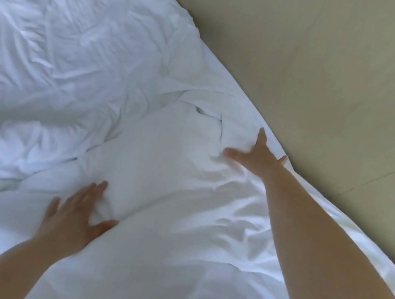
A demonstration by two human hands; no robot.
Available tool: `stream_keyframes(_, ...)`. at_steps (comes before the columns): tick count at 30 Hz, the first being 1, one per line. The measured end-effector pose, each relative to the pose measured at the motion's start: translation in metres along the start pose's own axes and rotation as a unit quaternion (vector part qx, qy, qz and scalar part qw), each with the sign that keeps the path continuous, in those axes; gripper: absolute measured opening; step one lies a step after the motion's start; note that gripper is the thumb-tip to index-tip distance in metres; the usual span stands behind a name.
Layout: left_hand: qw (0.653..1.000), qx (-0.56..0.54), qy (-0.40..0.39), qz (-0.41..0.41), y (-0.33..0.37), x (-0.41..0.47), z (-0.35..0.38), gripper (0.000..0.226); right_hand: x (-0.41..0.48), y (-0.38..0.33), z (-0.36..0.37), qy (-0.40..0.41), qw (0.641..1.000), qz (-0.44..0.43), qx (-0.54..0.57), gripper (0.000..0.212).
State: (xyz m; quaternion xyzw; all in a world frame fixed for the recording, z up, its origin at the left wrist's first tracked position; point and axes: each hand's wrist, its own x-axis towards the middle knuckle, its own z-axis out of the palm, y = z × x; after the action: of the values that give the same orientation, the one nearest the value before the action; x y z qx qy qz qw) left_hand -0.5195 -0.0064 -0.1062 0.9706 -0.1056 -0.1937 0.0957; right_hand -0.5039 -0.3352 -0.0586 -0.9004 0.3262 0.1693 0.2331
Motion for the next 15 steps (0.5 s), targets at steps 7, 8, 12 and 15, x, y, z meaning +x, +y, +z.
stream_keyframes(7,0.992,-0.012,0.125,0.022,-0.002,0.016,0.037,0.050,0.012,0.006,0.044,0.073,0.992,-0.017,-0.099,0.049)
stream_keyframes(8,0.989,-0.023,0.143,0.026,-0.001,0.019,0.032,0.053,0.012,0.009,0.037,0.075,0.993,-0.024,-0.093,0.047)
stream_keyframes(12,0.950,-0.119,0.272,0.097,0.046,0.023,-0.011,0.053,0.007,0.040,-0.051,0.202,0.979,-0.025,-0.020,0.051)
stream_keyframes(15,0.915,-0.108,0.323,0.216,0.114,0.031,-0.021,0.030,0.010,0.078,-0.124,0.228,0.969,0.066,-0.067,0.055)
